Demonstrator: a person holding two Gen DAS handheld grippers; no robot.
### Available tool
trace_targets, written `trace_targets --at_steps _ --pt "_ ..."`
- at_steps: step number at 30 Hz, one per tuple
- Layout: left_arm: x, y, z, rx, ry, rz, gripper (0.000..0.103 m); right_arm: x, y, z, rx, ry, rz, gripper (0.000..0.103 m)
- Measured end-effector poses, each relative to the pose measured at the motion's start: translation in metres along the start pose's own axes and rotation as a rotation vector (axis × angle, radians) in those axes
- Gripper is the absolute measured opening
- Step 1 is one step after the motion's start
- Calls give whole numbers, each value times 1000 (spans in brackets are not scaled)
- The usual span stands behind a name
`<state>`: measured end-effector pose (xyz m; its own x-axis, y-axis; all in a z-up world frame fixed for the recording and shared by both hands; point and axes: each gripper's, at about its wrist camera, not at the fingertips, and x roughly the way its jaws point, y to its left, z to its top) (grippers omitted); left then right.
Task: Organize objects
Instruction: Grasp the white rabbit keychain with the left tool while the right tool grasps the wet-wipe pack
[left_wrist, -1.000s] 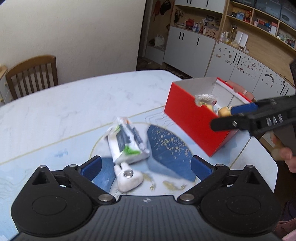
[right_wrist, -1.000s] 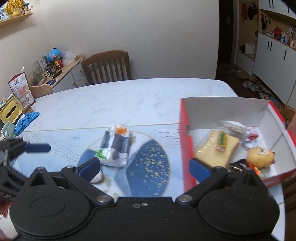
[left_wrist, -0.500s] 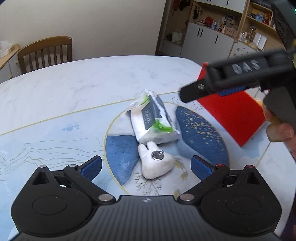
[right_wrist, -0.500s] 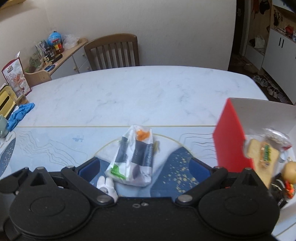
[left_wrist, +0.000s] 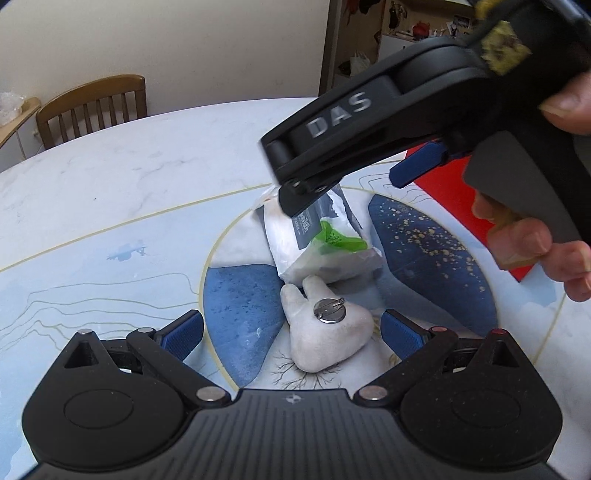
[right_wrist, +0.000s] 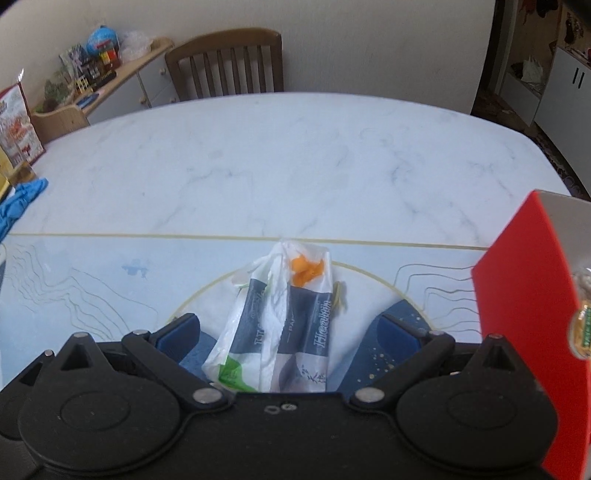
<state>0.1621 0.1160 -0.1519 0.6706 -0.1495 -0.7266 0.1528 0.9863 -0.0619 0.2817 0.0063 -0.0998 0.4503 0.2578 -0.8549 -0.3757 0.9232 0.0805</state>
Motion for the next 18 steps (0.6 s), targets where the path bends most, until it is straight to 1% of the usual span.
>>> trace_targets --at_steps 4,7,12,16,18 --pt "6 -9 -4 34 -6 17 103 10 0 -2 -4 25 -3 103" --pt "7 -15 -7 43 -15 6 102 16 2 -3 -14 40 -4 103" --pt "11 -26 -11 59 -17 8 102 23 5 -5 -23 62 3 101" --pt "13 -30 -12 65 -21 33 100 26 7 -8 -35 73 4 96" --pt "13 -31 -12 69 -26 34 95 27 9 -9 -41 77 4 92"
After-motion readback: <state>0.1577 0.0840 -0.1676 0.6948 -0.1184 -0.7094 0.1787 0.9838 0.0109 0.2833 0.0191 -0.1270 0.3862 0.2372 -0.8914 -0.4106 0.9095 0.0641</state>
